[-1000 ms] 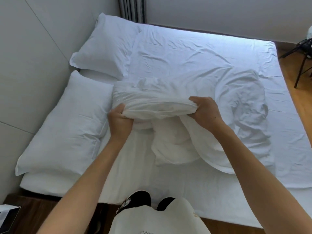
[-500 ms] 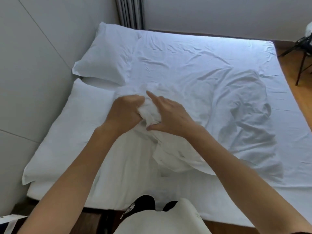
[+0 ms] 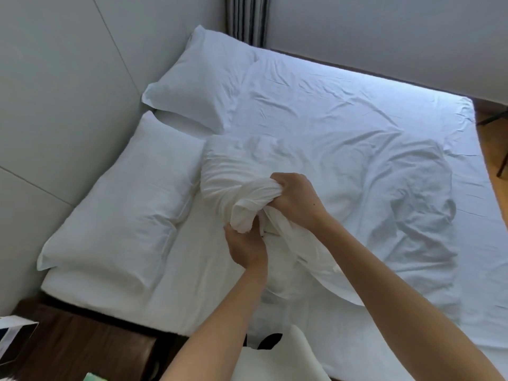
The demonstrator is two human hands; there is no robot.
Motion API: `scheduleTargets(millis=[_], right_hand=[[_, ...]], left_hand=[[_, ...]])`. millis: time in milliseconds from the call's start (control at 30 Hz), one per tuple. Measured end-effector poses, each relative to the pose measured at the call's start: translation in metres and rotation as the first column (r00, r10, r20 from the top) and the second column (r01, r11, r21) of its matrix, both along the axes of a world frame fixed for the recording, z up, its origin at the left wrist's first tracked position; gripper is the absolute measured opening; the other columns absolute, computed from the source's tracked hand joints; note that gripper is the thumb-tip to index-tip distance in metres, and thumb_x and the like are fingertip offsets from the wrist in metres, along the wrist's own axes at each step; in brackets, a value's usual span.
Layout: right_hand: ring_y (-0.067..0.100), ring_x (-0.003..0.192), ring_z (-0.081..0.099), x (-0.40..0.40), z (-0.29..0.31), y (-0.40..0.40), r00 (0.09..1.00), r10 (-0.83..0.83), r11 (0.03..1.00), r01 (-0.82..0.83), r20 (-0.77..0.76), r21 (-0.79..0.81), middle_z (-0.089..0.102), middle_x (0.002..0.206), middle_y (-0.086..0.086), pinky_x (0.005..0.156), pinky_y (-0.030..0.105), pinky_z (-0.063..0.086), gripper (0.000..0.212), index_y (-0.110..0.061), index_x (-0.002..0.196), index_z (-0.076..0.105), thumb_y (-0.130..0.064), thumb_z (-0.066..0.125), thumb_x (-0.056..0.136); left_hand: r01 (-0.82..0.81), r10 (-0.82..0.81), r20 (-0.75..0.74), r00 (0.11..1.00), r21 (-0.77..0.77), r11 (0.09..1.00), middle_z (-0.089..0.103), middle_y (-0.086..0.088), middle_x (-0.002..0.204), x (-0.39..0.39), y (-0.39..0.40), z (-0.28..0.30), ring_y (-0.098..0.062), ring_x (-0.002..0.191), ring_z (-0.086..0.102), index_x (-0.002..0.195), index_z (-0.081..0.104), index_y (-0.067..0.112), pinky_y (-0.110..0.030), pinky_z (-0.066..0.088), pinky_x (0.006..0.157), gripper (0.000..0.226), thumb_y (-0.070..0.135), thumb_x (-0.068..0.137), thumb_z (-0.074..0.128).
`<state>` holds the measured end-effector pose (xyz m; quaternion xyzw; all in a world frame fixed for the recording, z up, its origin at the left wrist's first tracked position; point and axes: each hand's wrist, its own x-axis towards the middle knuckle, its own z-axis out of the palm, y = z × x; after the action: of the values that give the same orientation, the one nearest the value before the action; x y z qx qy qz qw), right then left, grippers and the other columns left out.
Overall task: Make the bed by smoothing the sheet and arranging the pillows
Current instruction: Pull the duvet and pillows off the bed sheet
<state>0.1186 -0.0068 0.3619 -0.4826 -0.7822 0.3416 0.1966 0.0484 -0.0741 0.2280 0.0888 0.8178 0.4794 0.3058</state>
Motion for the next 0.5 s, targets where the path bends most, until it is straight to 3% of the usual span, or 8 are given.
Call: scheduleTargets(millis=[67,133,233,333,367,433,500], right_hand=[[0.011,0.053,0.027,0.007,0.005,0.000,0.999,-0.031,0.999,0.030,-0.041,-0.015,0.033,0.052,-0.003,0.051,0.027,0.023,0.040,-0.016,0.056,0.033,-0.011,0.069,0.075],[0.010,0.053,0.027,0.015,0.008,-0.002,0.996,-0.048,0.999,0.047,-0.077,-0.018,0.033,0.051,-0.005,0.051,0.027,0.023,0.041,-0.017,0.056,0.033,-0.009,0.068,0.075],[0.009,0.053,0.027,0.028,0.009,-0.005,0.995,-0.059,0.998,0.058,-0.085,-0.004,0.032,0.051,-0.006,0.051,0.028,0.024,0.041,-0.017,0.056,0.033,-0.009,0.068,0.075],[0.007,0.054,0.029,0.047,0.016,0.002,0.980,-0.128,0.992,0.125,-0.155,-0.032,0.034,0.052,-0.007,0.051,0.027,0.025,0.037,-0.010,0.056,0.037,-0.017,0.070,0.071],[0.005,0.053,0.031,0.056,0.020,0.006,0.965,-0.170,0.985,0.166,-0.201,-0.040,0.036,0.052,-0.010,0.050,0.026,0.026,0.035,-0.010,0.055,0.040,-0.020,0.071,0.069],[-0.001,0.052,0.032,0.077,0.030,0.014,0.934,-0.230,0.972,0.236,-0.274,-0.010,0.038,0.050,-0.014,0.048,0.022,0.027,0.032,-0.017,0.054,0.043,-0.026,0.071,0.064],[-0.003,0.051,0.033,0.092,0.040,0.020,0.941,-0.218,0.966,0.246,-0.257,0.082,0.041,0.050,-0.014,0.048,0.020,0.026,0.026,-0.024,0.055,0.042,-0.035,0.065,0.061]], left_hand=[[0.036,-0.030,0.132,0.991,-0.043,0.998,0.062,-0.002,0.104,0.007,0.002,-0.019,-0.021,0.091,0.059,0.114,0.054,0.012,-0.030,0.044,0.078,0.046,0.038,0.080,0.073],[0.077,-0.073,0.133,0.988,-0.026,0.997,0.065,-0.010,0.110,0.005,0.004,-0.035,-0.027,0.099,0.061,0.116,0.059,0.004,-0.029,0.043,0.079,0.039,0.023,0.085,0.070],[0.035,-0.054,0.183,0.982,0.108,0.994,0.063,-0.008,0.087,-0.009,0.012,-0.036,-0.014,0.076,0.057,0.095,0.061,0.003,-0.026,0.038,0.064,0.008,0.002,0.090,0.056],[-0.102,0.024,0.269,0.963,0.281,0.954,0.037,0.006,0.058,-0.030,0.026,-0.005,-0.006,0.053,0.034,0.065,0.039,0.019,-0.023,0.030,0.054,0.035,-0.006,0.089,0.037],[-0.062,0.004,0.181,0.984,0.316,0.947,0.032,0.010,0.054,-0.042,0.030,0.004,-0.005,0.052,0.029,0.061,0.033,0.021,-0.023,0.026,0.051,0.037,-0.006,0.086,0.037],[0.170,-0.122,-0.138,0.983,0.421,0.891,0.025,0.018,0.052,-0.073,0.030,0.042,-0.002,0.053,0.021,0.057,0.026,0.023,-0.026,0.018,0.049,0.034,-0.001,0.074,0.042],[0.415,-0.216,-0.432,0.876,0.444,0.794,0.020,0.015,0.052,-0.114,0.029,0.093,0.000,0.055,0.016,0.055,0.024,0.023,-0.027,0.012,0.050,0.030,0.001,0.067,0.041]])
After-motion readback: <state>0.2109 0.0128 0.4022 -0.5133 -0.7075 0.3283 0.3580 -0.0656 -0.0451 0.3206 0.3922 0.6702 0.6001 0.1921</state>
